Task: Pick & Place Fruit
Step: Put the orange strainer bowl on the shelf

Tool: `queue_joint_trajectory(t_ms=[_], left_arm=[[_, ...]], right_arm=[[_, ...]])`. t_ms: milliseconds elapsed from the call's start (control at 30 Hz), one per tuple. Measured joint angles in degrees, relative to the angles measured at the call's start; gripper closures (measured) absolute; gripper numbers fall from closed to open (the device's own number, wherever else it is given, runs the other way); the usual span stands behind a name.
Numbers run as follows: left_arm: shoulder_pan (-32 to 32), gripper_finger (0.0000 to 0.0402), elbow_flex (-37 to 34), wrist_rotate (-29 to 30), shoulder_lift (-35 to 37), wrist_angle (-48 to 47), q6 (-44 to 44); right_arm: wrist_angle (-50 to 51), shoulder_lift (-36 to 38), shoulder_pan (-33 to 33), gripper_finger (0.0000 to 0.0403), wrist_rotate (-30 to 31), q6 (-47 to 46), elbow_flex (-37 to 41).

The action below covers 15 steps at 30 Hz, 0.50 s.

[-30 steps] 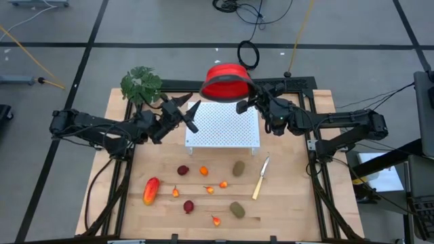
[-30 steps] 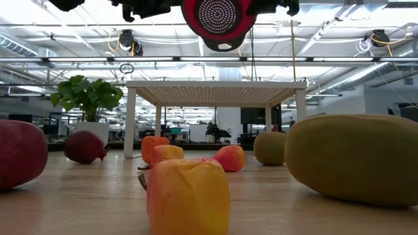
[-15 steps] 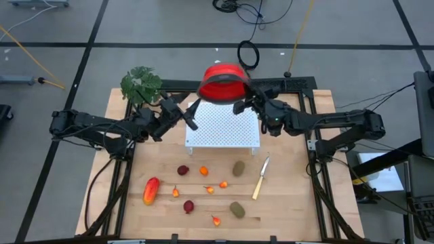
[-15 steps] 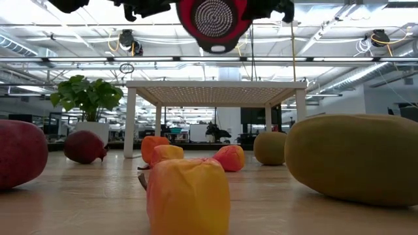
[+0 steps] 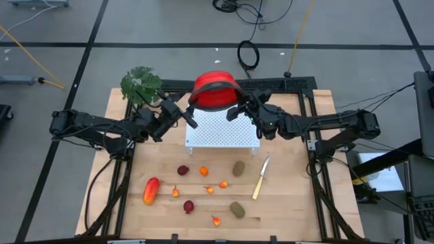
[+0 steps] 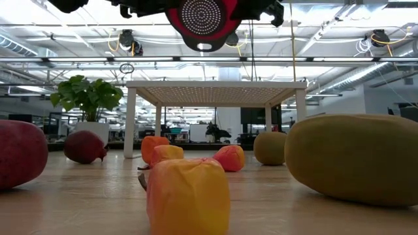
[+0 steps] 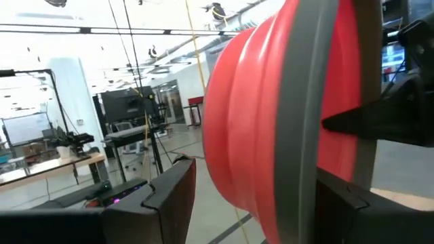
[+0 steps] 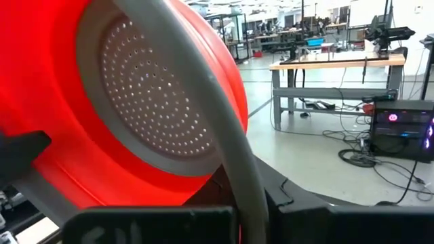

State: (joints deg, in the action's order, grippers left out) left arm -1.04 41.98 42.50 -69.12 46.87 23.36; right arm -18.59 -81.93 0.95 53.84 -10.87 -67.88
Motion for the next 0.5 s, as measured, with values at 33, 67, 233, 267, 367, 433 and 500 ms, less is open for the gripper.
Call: queue_joint_trajectory(t_ms=[33, 67, 233, 267, 367, 433, 500], left_arm=[[0.0, 0.0186, 0.0, 0.0, 0.0, 0.0, 0.0], [0.0, 0.0193, 0.0, 0.0, 0.0, 0.0, 0.0], [0.0, 0.0257, 0.0, -0.1, 0.0, -0.1, 0.0], [0.0, 0.0274, 0.0, -0.1, 0.0, -0.1, -0.3], [0.0, 0.0332, 0.0, -0.1, 0.0, -0.3, -1.8], [0.0, 0.0374, 0.0, -0.1, 0.0, -0.1, -2.6], [-0.1, 0.0390, 0.0, 0.1, 0.1, 0.1, -3.6]], right_arm=[[0.0, 0.0, 0.0, 0.0403, 0.0, 0.0, 0.0], [0.0, 0.0, 0.0, 0.0403, 0.0, 0.0, 0.0], [0.0, 0.0, 0.1, 0.0401, -0.1, -0.4, 0.0], [0.0, 0.0, 0.1, 0.0399, -0.1, -0.4, 0.0], [-0.1, 0.0, 0.1, 0.0390, -1.1, -0.4, 0.0], [-0.1, 0.0, 0.1, 0.0383, -3.7, -0.4, 0.0], [-0.1, 0.0, 0.3, 0.0377, -6.3, -0.4, 0.0]])
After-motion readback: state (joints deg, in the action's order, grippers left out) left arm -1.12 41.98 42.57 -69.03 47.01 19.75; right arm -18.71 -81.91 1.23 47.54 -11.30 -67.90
